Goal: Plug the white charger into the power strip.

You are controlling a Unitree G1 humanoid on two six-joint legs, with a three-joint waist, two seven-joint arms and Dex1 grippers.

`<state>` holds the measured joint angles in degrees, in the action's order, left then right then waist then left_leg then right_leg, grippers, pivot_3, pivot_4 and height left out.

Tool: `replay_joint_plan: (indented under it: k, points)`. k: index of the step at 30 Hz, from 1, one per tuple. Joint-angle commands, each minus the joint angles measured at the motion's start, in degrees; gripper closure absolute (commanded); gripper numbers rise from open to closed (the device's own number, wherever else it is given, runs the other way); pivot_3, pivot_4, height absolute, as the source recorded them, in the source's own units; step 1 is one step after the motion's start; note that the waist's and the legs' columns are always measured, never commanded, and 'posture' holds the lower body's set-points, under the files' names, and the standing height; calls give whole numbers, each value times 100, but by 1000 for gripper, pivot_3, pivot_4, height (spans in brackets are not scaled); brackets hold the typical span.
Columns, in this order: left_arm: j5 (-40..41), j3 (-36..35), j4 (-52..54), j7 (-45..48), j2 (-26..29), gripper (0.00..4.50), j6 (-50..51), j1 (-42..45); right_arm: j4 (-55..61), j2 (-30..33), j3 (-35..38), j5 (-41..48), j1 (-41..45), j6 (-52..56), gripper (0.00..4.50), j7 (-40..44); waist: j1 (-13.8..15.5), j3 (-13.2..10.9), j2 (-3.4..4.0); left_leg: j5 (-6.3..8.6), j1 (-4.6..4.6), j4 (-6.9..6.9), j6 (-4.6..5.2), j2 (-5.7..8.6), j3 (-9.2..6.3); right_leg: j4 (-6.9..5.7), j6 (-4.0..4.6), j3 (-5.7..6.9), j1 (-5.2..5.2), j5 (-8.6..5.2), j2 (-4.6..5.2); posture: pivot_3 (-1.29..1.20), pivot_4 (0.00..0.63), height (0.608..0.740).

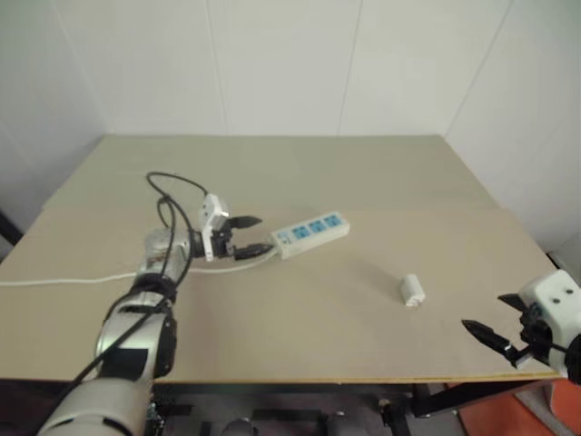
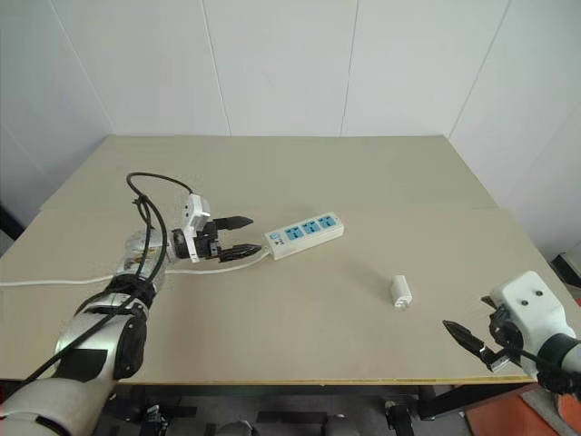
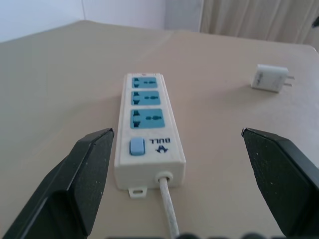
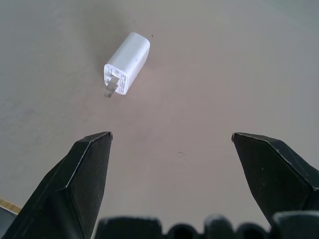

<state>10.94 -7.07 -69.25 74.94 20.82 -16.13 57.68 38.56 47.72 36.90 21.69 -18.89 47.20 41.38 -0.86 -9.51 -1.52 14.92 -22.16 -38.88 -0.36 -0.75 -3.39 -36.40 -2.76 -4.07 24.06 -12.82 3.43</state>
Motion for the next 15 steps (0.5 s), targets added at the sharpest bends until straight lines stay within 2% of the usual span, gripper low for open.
replay_joint_plan:
  k: [1, 7, 15]
  points:
    - [-85, -149, -204, -753, -188, 25, -544, -3, 321, -94, -61, 52, 126, 175, 0, -267, 7, 0, 0, 0, 0, -1, 0, 1, -1, -2, 0, 0, 1, 0, 0, 0, 150, 740]
    - [-299, -118, -497, -1041, -507, 25, -662, -35, 717, -268, -179, 144, 148, 475, 0, -524, 7, 0, 0, 0, 0, -2, 0, 3, 0, -7, 0, -2, 1, 0, 0, 0, 150, 740]
    - [-832, 12, -728, -2018, -655, 25, -548, 43, 1223, -370, -216, 344, 138, 893, 0, -792, 3, 1, -1, 0, 6, -2, 0, 3, 0, -17, -1, -3, 0, -1, 0, 0, 150, 740]
